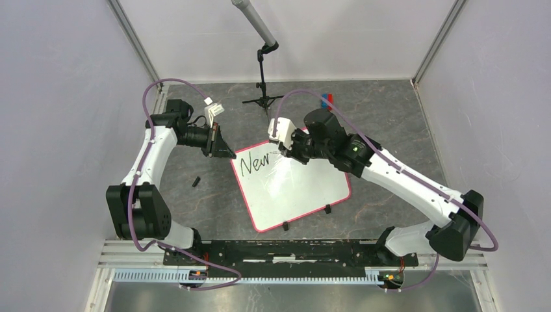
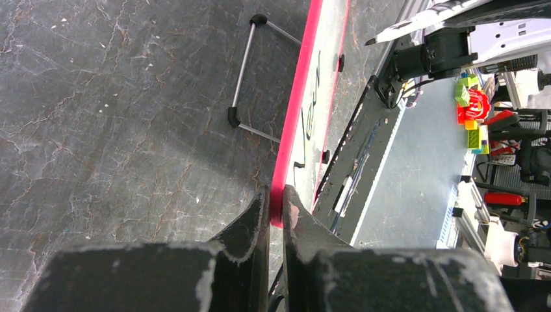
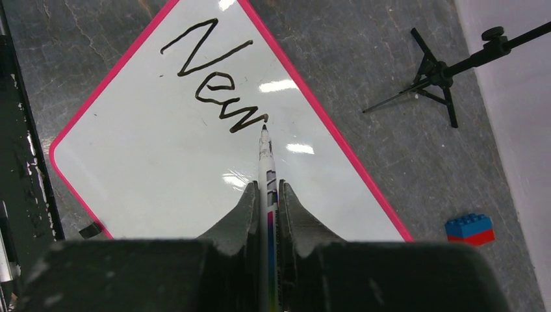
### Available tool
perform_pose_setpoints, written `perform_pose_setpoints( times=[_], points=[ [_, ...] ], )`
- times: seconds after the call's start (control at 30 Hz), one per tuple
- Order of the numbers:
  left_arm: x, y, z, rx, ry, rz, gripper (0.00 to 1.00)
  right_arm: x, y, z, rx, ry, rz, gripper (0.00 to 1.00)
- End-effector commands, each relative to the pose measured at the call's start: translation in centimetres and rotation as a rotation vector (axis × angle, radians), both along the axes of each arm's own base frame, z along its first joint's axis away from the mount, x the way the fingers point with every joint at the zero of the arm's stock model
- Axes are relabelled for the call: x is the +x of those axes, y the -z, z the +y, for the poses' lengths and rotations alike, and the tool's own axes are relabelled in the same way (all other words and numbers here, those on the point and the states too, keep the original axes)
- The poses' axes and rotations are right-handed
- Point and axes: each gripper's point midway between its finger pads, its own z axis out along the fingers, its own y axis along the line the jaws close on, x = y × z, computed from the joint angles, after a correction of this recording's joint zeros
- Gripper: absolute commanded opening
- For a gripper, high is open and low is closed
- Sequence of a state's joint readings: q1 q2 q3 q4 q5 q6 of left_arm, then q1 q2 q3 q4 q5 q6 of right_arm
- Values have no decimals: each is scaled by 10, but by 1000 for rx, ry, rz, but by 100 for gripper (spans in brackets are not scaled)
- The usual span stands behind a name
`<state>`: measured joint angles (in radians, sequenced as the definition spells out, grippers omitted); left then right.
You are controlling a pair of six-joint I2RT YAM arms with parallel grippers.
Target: Write a sentence on the whiteboard
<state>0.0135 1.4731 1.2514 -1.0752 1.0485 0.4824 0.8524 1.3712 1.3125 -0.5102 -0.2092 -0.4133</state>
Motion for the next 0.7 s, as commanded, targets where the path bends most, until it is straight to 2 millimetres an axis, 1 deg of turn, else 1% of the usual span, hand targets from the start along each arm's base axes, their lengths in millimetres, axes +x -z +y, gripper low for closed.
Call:
perform_pose_setpoints(
  times=[0.0,0.13,0.33,0.5,0.67],
  points=[
    [-6,5,-3,10,35,-15,2,-8,-22,-5,62,0,-18,0],
    [-7,6,-4,6,38,-9,3,-10,-14,-12,58,11,-10,0],
    [-7,7,-5,5,41,-7,3,-4,-2,-25,48,46,-9,0],
    [-7,6,-5,6,42,-8,2,0,1,-25,39,58,-17,0],
    [-8,6,-5,8,43,-10,2,4,3,-21,41,58,-13,0]
  ],
)
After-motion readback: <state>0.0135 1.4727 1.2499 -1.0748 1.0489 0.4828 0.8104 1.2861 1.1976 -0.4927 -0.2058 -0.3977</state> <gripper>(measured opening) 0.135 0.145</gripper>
